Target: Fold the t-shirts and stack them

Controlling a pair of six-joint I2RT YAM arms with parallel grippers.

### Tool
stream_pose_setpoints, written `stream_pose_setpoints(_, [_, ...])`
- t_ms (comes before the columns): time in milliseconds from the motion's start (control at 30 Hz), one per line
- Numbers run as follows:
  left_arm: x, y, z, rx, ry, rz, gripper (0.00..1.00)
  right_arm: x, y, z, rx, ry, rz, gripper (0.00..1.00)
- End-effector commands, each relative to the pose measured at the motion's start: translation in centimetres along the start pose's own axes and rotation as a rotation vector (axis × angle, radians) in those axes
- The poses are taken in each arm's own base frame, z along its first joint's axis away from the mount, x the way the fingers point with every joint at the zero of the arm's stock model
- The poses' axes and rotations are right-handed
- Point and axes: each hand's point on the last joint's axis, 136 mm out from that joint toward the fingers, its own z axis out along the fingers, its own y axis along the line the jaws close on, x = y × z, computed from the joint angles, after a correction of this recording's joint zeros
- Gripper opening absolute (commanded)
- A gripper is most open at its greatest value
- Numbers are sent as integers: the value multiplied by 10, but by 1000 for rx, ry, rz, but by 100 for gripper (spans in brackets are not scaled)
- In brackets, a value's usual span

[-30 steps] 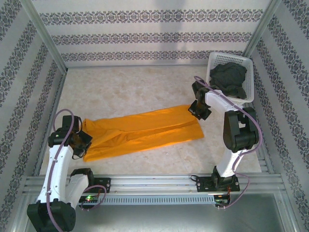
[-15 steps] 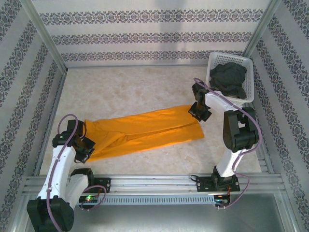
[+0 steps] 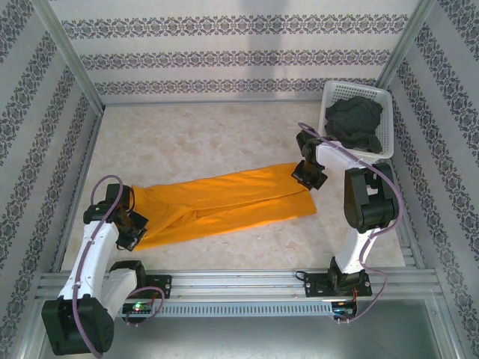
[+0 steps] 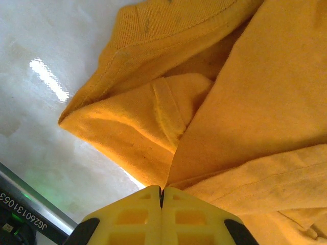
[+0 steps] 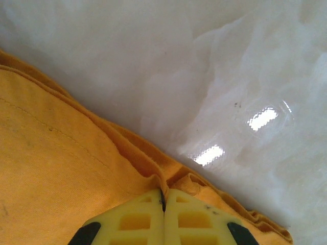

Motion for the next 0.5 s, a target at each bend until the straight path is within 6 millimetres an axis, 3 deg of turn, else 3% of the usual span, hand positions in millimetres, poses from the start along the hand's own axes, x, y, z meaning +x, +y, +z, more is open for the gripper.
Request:
stream_pose_setpoints(0, [-4, 1, -15, -3, -41, -9, 0, -4, -9, -1, 45, -12, -11, 0])
stream_pose_setpoints(267, [11, -8, -15, 55, 34, -45, 0, -2, -6, 0, 38, -2, -18, 3])
stream_pose_setpoints(467, [22, -35, -23, 86, 47, 92, 0, 0, -8, -6, 31, -11, -37, 34])
